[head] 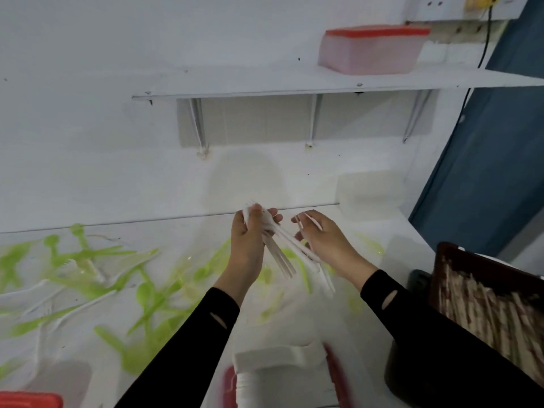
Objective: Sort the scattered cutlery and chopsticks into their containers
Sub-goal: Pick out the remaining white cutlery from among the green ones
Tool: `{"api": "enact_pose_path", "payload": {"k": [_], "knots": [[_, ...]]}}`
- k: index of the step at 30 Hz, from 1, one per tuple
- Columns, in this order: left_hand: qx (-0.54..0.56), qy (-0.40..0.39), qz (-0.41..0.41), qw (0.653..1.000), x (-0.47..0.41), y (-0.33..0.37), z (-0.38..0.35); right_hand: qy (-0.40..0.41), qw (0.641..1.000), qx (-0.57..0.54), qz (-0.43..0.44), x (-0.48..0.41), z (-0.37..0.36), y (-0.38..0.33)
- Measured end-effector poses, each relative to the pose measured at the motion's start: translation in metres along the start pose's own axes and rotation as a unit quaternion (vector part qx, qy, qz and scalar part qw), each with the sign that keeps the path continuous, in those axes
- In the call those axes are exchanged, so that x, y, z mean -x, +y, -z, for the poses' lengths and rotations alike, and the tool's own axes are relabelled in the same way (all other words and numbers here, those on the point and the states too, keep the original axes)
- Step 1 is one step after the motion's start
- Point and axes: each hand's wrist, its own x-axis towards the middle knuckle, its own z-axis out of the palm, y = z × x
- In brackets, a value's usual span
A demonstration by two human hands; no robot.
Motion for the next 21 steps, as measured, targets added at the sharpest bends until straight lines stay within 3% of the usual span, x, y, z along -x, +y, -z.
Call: {"api": "enact_pose_path", "payload": {"k": [5, 9, 11, 16, 21], "knots": [[0.053, 0.012, 0.064, 0.996, -0.004, -0.025, -0.015, 0.002, 0.994, -0.049, -0.094, -0.005, 0.027, 0.025], [0.044, 0.015, 0.119, 0.992, -0.004, -0.041, -0.029, -0.036, 0.988, -0.125, -0.087, -0.01, 0.034, 0.031], [0.024, -0.014, 0.126, 0.992, -0.005, -0.051, -0.03, -0.058, 0.979, -0.173, -0.089, -0.011, 0.036, 0.033], [-0.07, -0.139, 0.106, 0.982, -0.007, -0.065, -0.029, -0.076, 0.983, -0.139, -0.094, -0.012, 0.028, 0.049], [-0.139, -0.127, 0.123, 0.974, -0.004, -0.069, -0.034, -0.075, 0.98, -0.149, -0.109, -0.011, 0.026, 0.053]]}}
